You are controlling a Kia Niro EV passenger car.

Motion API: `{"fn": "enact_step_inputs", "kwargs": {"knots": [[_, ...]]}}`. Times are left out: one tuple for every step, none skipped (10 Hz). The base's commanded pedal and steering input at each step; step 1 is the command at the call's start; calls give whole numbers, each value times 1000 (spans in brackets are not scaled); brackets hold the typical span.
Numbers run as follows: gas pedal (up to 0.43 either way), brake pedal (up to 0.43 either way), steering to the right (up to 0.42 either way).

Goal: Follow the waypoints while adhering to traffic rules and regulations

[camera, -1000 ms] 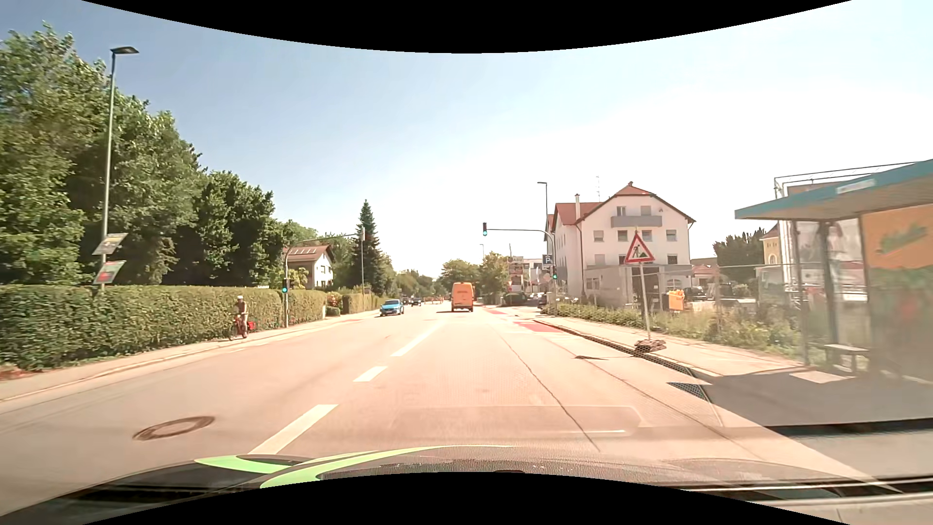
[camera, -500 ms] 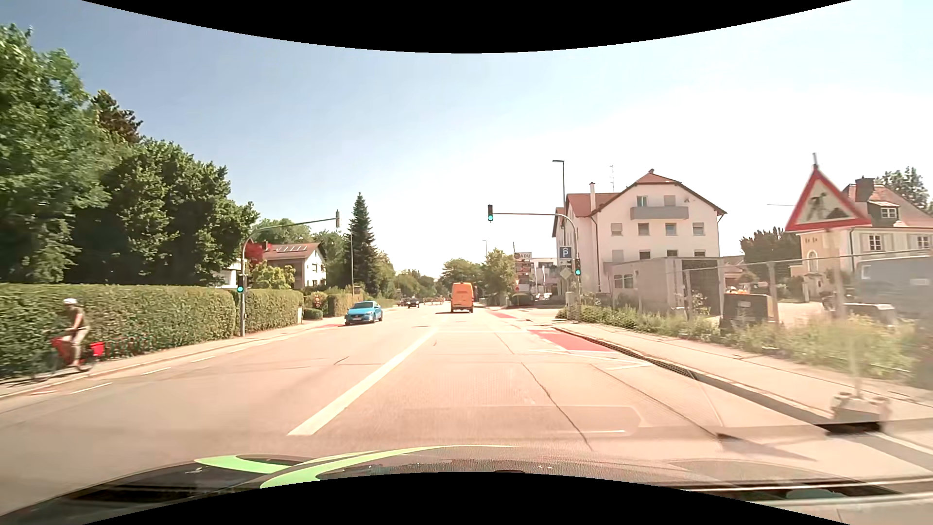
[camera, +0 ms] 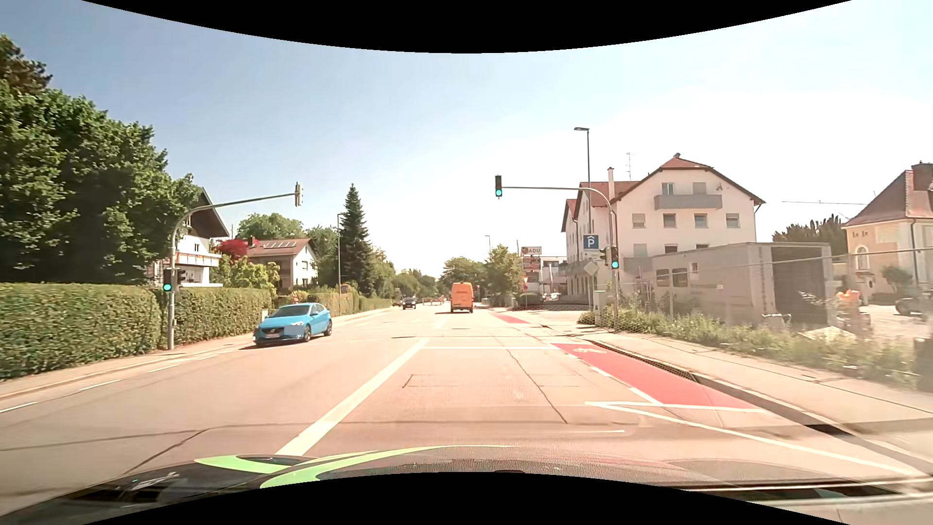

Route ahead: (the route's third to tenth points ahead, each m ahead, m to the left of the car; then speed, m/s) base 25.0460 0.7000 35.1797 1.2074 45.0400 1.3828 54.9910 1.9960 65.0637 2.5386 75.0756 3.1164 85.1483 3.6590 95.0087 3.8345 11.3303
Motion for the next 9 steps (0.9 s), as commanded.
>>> {"fn": "enact_step_inputs", "kwargs": {"knots": [[8,0,-7],[8,0,-7],[20,0,-7],[20,0,-7],[20,0,-7],[20,0,-7],[20,0,-7],[20,0,-8],[20,0,-9]]}}
